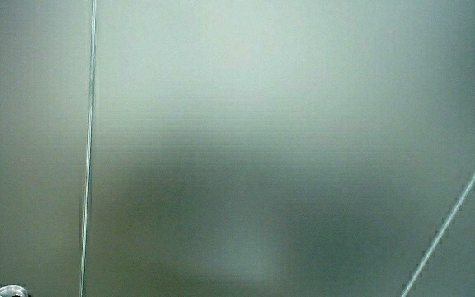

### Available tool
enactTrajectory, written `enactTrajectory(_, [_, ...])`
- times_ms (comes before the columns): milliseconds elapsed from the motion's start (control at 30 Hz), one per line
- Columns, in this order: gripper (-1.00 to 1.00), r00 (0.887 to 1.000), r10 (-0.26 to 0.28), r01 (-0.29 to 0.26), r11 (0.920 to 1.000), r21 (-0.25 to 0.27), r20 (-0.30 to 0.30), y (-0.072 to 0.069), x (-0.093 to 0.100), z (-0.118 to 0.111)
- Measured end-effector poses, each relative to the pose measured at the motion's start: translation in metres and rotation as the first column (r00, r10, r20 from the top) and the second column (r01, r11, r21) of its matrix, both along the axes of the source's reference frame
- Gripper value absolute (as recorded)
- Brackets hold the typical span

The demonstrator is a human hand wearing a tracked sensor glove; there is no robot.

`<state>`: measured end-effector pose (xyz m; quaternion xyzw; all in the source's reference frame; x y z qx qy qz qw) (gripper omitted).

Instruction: Place coca cola

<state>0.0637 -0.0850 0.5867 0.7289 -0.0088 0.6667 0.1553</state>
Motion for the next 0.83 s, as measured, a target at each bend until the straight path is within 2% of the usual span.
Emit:
enactTrajectory(33, [-1.0, 1.0, -0.001, 0.001, 1.0, 0.004, 0.008, 0.0, 0.0, -0.002])
enactTrajectory(133, [-1.0, 0.999, -0.003, 0.003, 0.9999, -0.011, -0.037, 0.001, 0.003, 0.0])
enactTrajectory(200, [-1.0, 0.999, -0.007, 0.007, 0.9997, -0.025, -0.034, 0.002, 0.004, -0.001])
enactTrajectory(233, [-1.0, 1.0, -0.001, 0.001, 0.9999, -0.01, -0.024, 0.002, 0.004, -0.002])
enactTrajectory(267, [-1.0, 0.999, -0.009, 0.009, 1.0, -0.001, -0.044, 0.002, 0.005, 0.0])
enactTrajectory(333, [-1.0, 0.996, -0.026, 0.023, 0.9992, -0.033, -0.09, 0.002, 0.006, -0.001])
enactTrajectory(367, [-1.0, 0.993, 0.016, -0.019, 0.9995, -0.026, -0.117, 0.004, 0.007, 0.001])
enactTrajectory(400, [-1.0, 0.993, -0.043, 0.038, 0.9981, -0.048, -0.111, 0.003, 0.007, -0.004])
enactTrajectory(467, [-1.0, 0.988, -0.053, 0.052, 0.9986, -0.008, -0.144, 0.002, 0.01, -0.001])
enactTrajectory(500, [-1.0, 0.986, -0.071, 0.068, 0.9974, -0.026, -0.151, 0.002, 0.011, -0.003])
enactTrajectory(533, [-1.0, 0.959, -0.08, 0.064, 0.9956, -0.068, -0.27, 0.002, 0.016, 0.022])
enactTrajectory(567, [-1.0, 0.974, -0.095, 0.088, 0.9952, -0.043, -0.208, 0.003, 0.014, -0.008])
enactTrajectory(600, [-1.0, 0.969, -0.111, 0.097, 0.9927, -0.071, -0.221, 0.004, 0.015, -0.01])
enactTrajectory(633, [-1.0, 0.964, -0.123, 0.113, 0.9921, -0.054, -0.237, 0.004, 0.016, -0.009])
enactTrajectory(667, [-1.0, 0.94, -0.09, 0.093, 0.9956, -0.007, -0.328, 0.004, 0.019, 0.003])
enactTrajectory(700, [-1.0, 0.933, -0.162, 0.159, 0.9866, -0.036, -0.322, 0.004, 0.018, -0.011])
enactTrajectory(733, [-1.0, 0.912, -0.159, 0.165, 0.9861, -0.016, -0.379, 0.005, 0.019, -0.006])
enactTrajectory(767, [-1.0, 0.887, -0.154, 0.173, 0.985, 0.003, -0.434, 0.006, 0.02, -0.001])
enactTrajectory(833, [-1.0, 0.819, -0.198, 0.24, 0.9708, 0.008, -0.539, 0.005, 0.02, 0.005])
